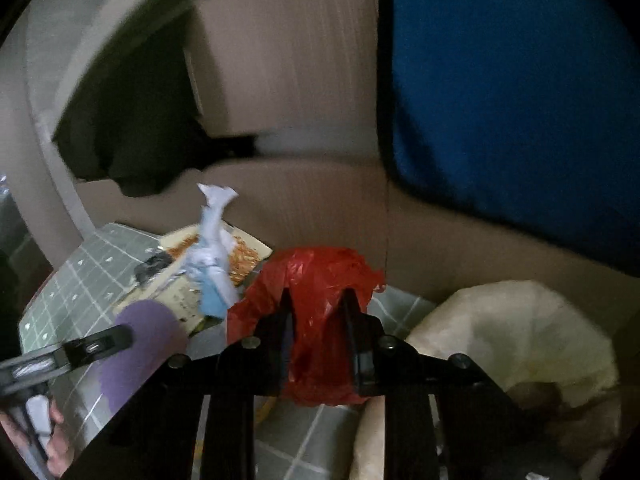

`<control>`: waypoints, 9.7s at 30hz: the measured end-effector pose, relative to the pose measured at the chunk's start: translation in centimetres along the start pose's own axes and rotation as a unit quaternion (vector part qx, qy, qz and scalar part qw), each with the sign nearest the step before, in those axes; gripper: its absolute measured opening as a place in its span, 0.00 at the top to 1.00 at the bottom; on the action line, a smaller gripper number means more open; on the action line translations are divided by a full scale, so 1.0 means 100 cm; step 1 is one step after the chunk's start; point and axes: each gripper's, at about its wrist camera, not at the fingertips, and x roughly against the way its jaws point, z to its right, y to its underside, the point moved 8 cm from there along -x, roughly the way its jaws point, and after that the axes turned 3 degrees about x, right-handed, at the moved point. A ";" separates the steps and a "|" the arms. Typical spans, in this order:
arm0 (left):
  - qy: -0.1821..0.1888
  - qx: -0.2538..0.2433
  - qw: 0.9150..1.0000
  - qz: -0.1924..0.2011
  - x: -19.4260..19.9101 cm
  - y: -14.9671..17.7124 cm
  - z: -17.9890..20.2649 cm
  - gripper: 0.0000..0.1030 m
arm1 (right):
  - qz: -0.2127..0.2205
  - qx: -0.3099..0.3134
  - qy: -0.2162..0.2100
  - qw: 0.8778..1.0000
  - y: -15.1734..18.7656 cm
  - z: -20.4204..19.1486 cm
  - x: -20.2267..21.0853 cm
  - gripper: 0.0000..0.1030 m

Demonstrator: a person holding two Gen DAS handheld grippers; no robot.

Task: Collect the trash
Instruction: 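Grasp the red plastic bag with the right tool while the left tool lifts the purple sponge, then carry the sponge and red bag over the trash bag and open both tools, then grasp the glittery round scrubber with the right tool while the left tool reaches the snack wrapper, then grasp the orange snack wrapper and foil with the left tool, then carry the wrapper and scrubber over the trash bag and open both tools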

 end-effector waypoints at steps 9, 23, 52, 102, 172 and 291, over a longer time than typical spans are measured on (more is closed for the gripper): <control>0.002 -0.034 0.999 -0.035 0.001 0.016 0.022 0.56 | 0.002 -0.028 -0.028 0.999 0.010 0.012 0.020 0.80; -0.028 -0.107 0.992 0.065 0.076 -0.003 0.035 0.64 | 0.053 0.002 -0.057 0.997 -0.002 -0.020 0.080 0.81; -0.034 -0.118 0.992 -0.018 0.071 0.068 0.009 0.61 | -0.043 -0.022 -0.150 0.988 0.122 -0.054 0.098 0.63; 0.048 -0.216 0.960 0.172 0.124 0.039 0.146 0.84 | 0.088 -0.013 0.002 0.996 0.051 0.020 0.166 0.76; -0.092 -0.107 0.983 0.120 0.113 -0.008 -0.043 0.59 | 0.022 -0.026 -0.045 0.998 0.064 -0.045 0.067 0.55; 0.104 -0.223 0.960 0.133 0.146 0.042 0.184 0.89 | 0.152 -0.009 0.002 0.988 0.030 0.037 0.220 0.87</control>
